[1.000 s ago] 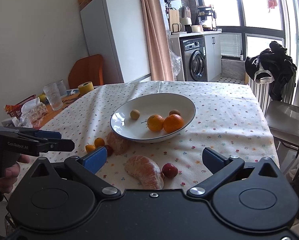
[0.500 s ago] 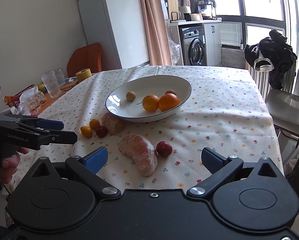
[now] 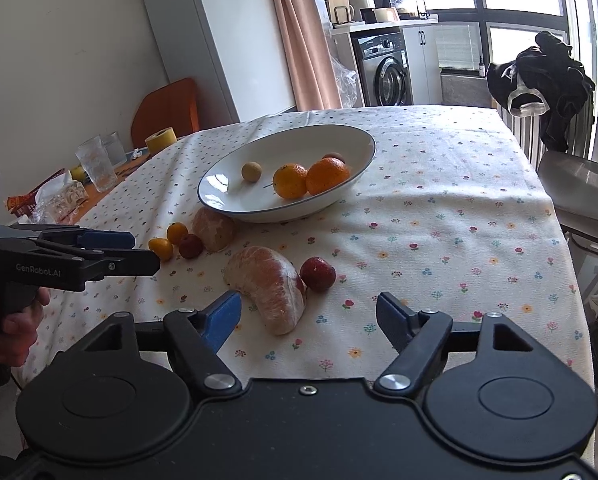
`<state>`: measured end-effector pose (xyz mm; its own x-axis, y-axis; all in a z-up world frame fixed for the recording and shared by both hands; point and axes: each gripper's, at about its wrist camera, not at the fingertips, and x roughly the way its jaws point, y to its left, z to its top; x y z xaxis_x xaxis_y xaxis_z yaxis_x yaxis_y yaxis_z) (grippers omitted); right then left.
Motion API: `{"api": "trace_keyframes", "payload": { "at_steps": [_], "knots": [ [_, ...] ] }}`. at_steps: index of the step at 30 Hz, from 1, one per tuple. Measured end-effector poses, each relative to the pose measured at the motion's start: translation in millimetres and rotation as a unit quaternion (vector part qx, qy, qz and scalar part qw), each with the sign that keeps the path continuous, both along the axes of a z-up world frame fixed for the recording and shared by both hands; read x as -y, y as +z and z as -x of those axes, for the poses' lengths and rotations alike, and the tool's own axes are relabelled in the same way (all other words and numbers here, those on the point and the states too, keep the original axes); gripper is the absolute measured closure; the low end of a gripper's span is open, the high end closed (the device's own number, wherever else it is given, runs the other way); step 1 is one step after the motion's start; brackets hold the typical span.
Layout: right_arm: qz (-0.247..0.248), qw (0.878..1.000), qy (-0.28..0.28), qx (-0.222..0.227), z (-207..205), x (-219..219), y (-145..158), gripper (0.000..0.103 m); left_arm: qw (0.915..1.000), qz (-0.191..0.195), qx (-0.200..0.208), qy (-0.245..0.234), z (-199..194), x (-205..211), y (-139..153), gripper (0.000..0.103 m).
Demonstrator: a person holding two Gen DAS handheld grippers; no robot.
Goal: Organize fruits
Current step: 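Withdraw both tools and move toward the peeled orange and red apple, then close the left tool on a red apple while the right tool grasps another red apple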
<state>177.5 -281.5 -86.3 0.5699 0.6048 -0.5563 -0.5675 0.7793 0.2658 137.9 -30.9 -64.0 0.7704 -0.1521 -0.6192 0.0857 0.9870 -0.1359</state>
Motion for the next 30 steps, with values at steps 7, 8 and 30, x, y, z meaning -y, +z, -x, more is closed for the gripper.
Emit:
{"api": "trace_keyframes", "payload": {
  "at_steps": [7,8,30],
  "knots": [
    [-0.009,1.000,-0.009,-0.011,-10,0,-8,0.048,0.9999,0.001,-0.009,0.010,-15,-2,-5,0.042],
    [-0.010,1.000,-0.009,-0.012,-11,0,-9,0.050,0.9999,-0.002,-0.009,0.011,-17,-2,-5,0.044],
    [-0.022,1.000,-0.014,-0.016,-36,-12,-18,0.067,0.9990,-0.002,-0.029,0.033,-48,-5,-21,0.070]
  ]
}}
